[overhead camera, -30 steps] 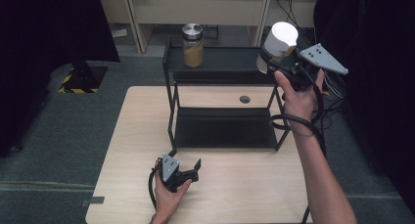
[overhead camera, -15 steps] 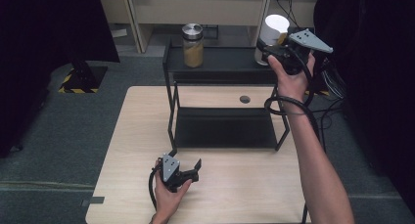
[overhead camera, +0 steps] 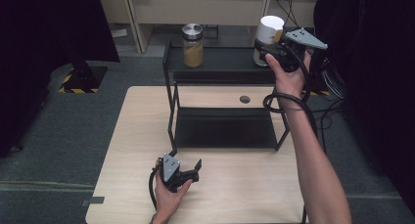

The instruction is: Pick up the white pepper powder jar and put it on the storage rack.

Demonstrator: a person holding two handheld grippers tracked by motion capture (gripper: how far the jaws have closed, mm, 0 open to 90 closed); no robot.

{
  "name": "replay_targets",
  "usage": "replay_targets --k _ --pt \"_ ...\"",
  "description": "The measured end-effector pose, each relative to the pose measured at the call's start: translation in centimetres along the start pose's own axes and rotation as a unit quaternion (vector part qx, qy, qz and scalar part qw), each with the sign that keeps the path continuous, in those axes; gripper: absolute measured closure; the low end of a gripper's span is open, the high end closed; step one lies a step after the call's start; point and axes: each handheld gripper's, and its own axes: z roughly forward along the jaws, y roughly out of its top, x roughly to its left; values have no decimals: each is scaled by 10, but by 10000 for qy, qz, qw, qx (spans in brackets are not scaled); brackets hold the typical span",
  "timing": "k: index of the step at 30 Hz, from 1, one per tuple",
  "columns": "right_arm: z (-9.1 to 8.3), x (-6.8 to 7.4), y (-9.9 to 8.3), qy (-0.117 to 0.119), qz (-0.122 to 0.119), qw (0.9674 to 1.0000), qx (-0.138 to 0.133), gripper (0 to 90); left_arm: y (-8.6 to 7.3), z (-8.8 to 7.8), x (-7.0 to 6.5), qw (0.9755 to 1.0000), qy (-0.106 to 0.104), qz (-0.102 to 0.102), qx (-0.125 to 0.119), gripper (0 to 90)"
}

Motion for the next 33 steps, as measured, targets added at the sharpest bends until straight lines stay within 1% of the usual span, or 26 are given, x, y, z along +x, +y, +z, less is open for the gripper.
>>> replay_targets --k 2,6,20,33 --pt "1 -3 -3 51 82 9999 -57 306 0 0 0 10000 -2 8 0 1" --pt "3 -7 -8 127 111 9998 -146 305 1 0 0 10000 -12 3 19 1" --pt "2 -4 -12 91 128 9996 -223 305 0 1 -1 10000 -15 20 10 2" --pt "2 -5 -11 93 129 9997 -191 305 1 1 -1 10000 -39 49 16 2"
